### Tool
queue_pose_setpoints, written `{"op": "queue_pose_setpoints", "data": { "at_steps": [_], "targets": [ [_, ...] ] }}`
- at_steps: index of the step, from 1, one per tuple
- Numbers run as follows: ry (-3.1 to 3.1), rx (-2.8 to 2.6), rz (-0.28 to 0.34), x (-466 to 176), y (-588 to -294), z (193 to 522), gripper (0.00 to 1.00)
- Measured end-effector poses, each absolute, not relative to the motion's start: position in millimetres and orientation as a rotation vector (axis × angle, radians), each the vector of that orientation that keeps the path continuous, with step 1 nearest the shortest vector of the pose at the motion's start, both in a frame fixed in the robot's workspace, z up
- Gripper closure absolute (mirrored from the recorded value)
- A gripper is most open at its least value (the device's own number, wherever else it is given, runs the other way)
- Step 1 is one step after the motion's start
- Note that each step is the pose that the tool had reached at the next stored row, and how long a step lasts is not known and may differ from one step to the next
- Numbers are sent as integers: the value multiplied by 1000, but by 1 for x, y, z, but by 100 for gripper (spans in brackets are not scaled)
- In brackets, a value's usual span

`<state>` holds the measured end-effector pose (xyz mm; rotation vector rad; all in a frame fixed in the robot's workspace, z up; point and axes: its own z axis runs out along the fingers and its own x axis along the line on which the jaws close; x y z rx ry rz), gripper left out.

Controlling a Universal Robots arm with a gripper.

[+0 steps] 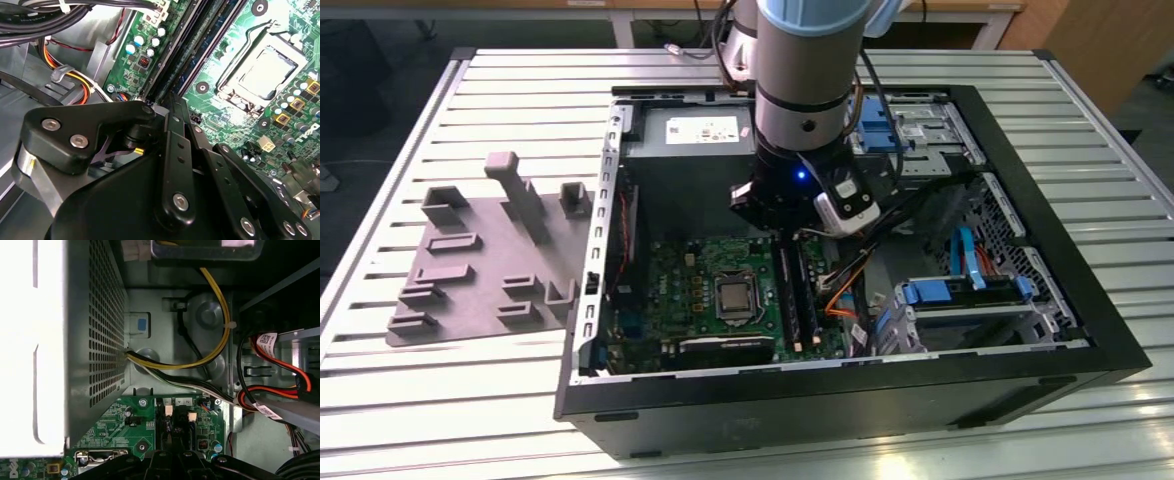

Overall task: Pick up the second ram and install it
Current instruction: 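Press down the second ram until it locks into place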

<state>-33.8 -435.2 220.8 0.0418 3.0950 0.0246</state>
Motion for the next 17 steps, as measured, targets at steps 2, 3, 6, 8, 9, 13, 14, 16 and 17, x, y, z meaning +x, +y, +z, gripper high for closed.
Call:
{"op": "queue_pose_setpoints", "data": {
  "at_steps": [2,3,6,8,9,13,14,16,17],
  "targets": [
    [3095,42,25,-34,-435,220,89],
    [3095,42,25,-34,-435,220,89],
    [3095,42,25,-34,-435,219,89],
    [3095,42,25,-34,-435,219,89],
    [3095,42,25,-34,-435,219,89],
    [3095,42,25,-34,-435,217,89],
    [3095,42,24,-34,-435,217,89],
    [3095,42,24,-34,-435,217,89],
    [3095,42,25,-34,-435,217,89]
  ]
}}
